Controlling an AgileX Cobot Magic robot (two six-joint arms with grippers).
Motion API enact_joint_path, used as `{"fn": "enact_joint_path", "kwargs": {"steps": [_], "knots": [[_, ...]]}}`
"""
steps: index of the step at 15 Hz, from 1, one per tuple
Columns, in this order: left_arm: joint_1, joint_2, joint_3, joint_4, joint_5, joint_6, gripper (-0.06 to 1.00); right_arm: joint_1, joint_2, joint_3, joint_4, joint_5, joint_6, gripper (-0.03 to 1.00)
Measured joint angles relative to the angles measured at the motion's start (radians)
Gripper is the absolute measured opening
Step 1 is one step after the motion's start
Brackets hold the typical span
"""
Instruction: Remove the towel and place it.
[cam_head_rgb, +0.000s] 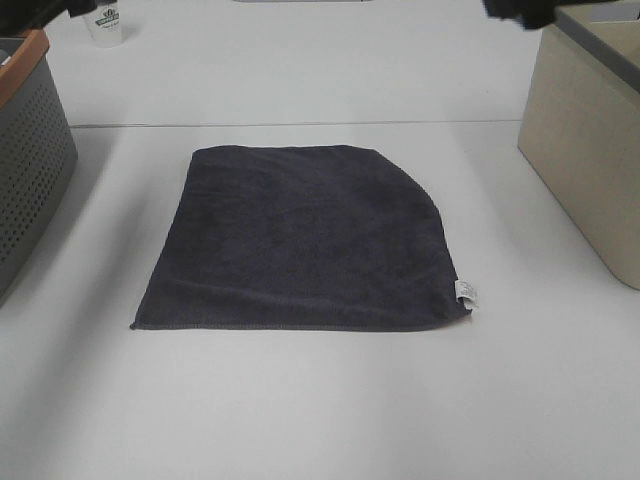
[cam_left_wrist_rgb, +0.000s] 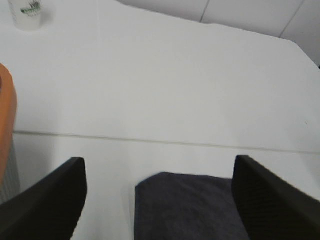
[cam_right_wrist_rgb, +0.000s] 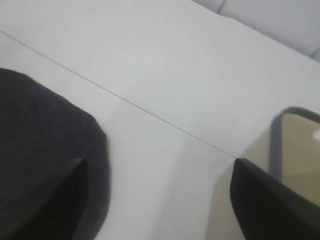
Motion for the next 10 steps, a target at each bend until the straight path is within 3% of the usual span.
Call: {"fn": "enact_joint_path", "kwargs": {"steps": [3,6,8,9,10], "knots": [[0.0,0.0,-0.029,0.064,0.067,-0.03,0.73,-0.098,0.056,-0.216,-0.024,0.302,0.104,0.76],[0.0,0.0,-0.029,0.006,0.134,0.099,0.73,-0.105,0.099,-0.334,-0.045,0.48,0.12,0.76],[0.0,0.002,-0.052,-0.281,0.321,0.497,0.73,-0.105,0.103,-0.346,-0.045,0.518,0.121,0.76],[0.004,0.011,-0.102,-0.48,0.436,0.746,0.73,-0.105,0.103,-0.347,-0.045,0.524,0.121,0.76],[0.026,0.032,-0.186,-0.741,0.557,1.055,0.73,-0.105,0.103,-0.347,-0.044,0.522,0.121,0.76]]}}
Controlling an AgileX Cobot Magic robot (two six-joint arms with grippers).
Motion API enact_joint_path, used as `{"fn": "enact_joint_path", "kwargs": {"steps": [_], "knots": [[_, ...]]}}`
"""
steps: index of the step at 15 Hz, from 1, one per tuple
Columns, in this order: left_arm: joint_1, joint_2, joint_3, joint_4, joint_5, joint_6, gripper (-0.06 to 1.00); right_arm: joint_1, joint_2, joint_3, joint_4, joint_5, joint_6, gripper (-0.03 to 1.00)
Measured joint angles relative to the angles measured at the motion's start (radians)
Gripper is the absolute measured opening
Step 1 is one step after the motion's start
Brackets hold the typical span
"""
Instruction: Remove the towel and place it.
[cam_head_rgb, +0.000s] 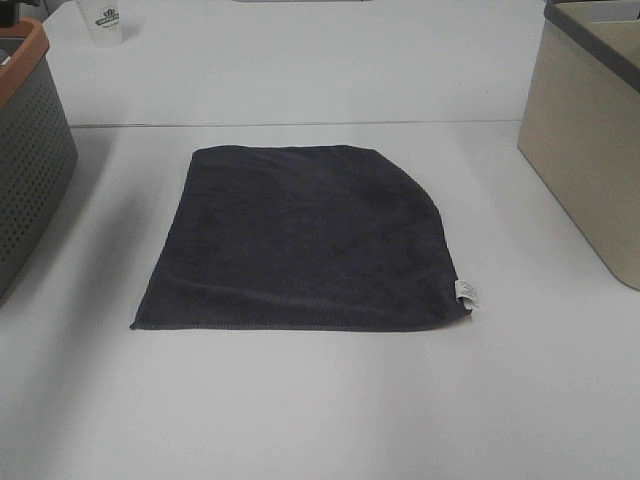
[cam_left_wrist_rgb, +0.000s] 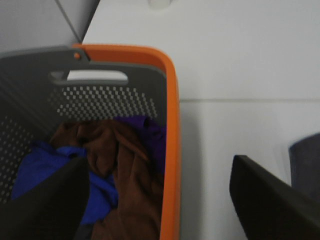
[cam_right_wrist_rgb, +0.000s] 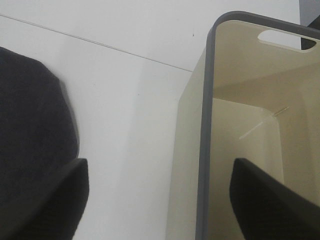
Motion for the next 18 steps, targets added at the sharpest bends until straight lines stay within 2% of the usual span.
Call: {"fn": "enact_joint_path", "kwargs": {"steps": [1,2,3,4,5,8,11,12,14,15,18], "knots": [[0.035,0.028,-0.092,-0.28,0.106,0.268,0.73,0.0,0.002,0.0,0.001,-0.001,0.003,0.76],[0.084,0.058,-0.186,-0.517,0.211,0.487,0.73,0.0,0.011,-0.005,0.002,0.009,0.011,0.76],[0.13,0.086,-0.27,-0.705,0.318,0.645,0.73,0.0,0.022,-0.021,0.005,0.035,0.03,0.76],[0.17,0.095,-0.34,-0.833,0.386,0.709,0.73,0.0,0.029,-0.043,0.008,0.078,0.035,0.76],[0.2,0.095,-0.392,-0.884,0.44,0.737,0.73,0.0,0.034,-0.07,0.009,0.115,0.036,0.76],[0.222,0.064,-0.453,-0.864,0.527,0.732,0.73,0.0,0.035,-0.176,0.009,0.226,0.028,0.76],[0.222,0.015,-0.459,-0.787,0.624,0.708,0.87,0.0,0.035,-0.254,0.009,0.378,0.004,0.77],[0.222,0.001,-0.459,-0.767,0.658,0.705,0.93,0.0,0.035,-0.256,0.009,0.399,-0.001,0.78],[0.222,-0.032,-0.459,-0.74,0.722,0.695,0.96,-0.001,0.033,-0.256,0.036,0.412,-0.001,0.79],[0.222,-0.089,-0.415,-0.737,0.729,0.69,0.97,-0.001,-0.012,-0.243,0.096,0.412,-0.001,0.79],[0.222,-0.252,-0.197,-0.738,0.706,0.687,0.97,-0.001,-0.141,-0.136,0.119,0.412,-0.001,0.79]]}}
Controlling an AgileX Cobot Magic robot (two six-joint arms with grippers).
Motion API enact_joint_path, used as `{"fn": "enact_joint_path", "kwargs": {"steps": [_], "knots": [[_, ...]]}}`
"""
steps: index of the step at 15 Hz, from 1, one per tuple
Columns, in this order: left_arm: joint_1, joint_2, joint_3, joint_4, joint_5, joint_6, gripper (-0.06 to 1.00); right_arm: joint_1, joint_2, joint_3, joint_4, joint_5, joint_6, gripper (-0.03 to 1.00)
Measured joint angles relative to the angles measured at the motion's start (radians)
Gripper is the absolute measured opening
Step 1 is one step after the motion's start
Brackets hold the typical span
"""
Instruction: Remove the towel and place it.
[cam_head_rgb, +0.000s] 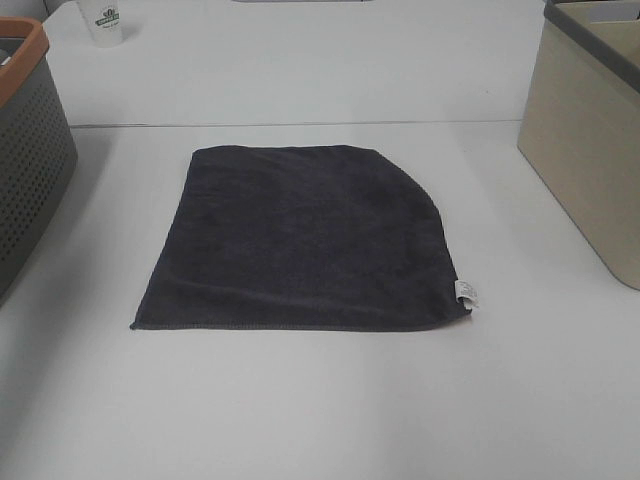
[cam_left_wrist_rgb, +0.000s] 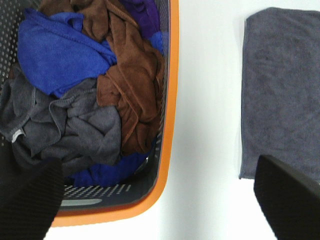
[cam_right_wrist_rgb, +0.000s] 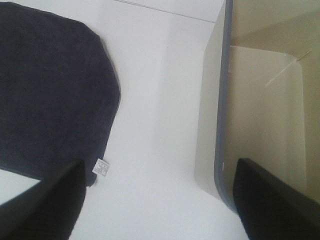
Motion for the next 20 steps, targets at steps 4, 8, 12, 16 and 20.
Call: {"fn": "enact_joint_path", "kwargs": {"steps": [4,8,12,16,20], "knots": [[0.0,-0.277,0.284,-0.001,-0.079,0.0,0.97,0.0,-0.18,0.213,0.002,0.0,0.0,0.79],[0.0,-0.641,0.541,-0.001,-0.119,0.0,0.97,0.0,-0.409,0.507,0.002,-0.01,0.0,0.79],[0.0,-0.915,0.739,0.017,-0.083,-0.01,0.97,0.0,-0.593,0.732,0.003,-0.049,0.0,0.79],[0.0,-1.235,0.884,0.025,-0.019,-0.057,0.97,0.0,-0.876,0.982,0.007,-0.125,0.0,0.79],[0.0,-1.383,0.919,0.027,0.007,-0.057,0.97,0.0,-1.074,1.11,0.05,-0.142,0.0,0.79]]}}
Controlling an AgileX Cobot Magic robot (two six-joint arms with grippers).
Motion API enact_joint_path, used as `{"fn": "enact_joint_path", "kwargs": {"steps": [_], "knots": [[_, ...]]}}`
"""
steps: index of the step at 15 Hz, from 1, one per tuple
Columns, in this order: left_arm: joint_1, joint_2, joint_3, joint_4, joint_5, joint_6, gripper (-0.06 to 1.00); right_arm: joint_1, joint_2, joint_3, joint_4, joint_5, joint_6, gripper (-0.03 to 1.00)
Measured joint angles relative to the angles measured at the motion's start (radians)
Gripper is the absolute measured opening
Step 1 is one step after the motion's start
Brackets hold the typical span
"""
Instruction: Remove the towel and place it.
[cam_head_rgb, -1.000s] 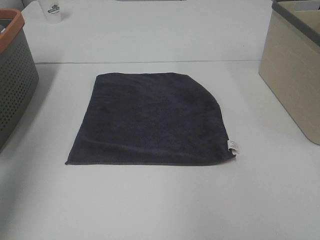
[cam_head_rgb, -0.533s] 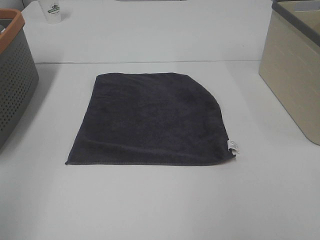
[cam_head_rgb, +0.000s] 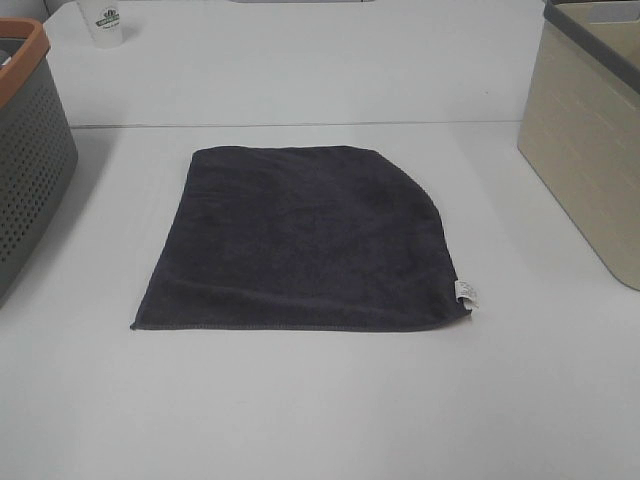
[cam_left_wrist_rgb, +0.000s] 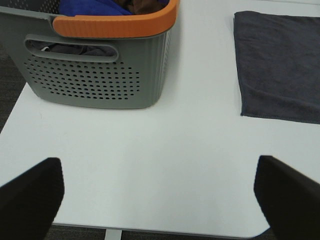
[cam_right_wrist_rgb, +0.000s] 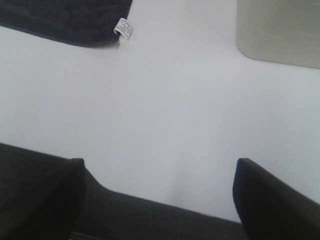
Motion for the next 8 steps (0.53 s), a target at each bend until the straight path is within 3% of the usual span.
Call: {"fn": "enact_joint_path", "kwargs": {"steps": [4,8], "knots": [[0.0,-0.003,0.006,-0.027,-0.006,0.011,0.97,0.0,-0.139,0.007,0.017,-0.027,-0.018,0.79],[0.0,-0.003,0.046,-0.038,-0.12,0.024,0.97,0.0,-0.306,0.01,0.031,-0.026,-0.053,0.79]]}}
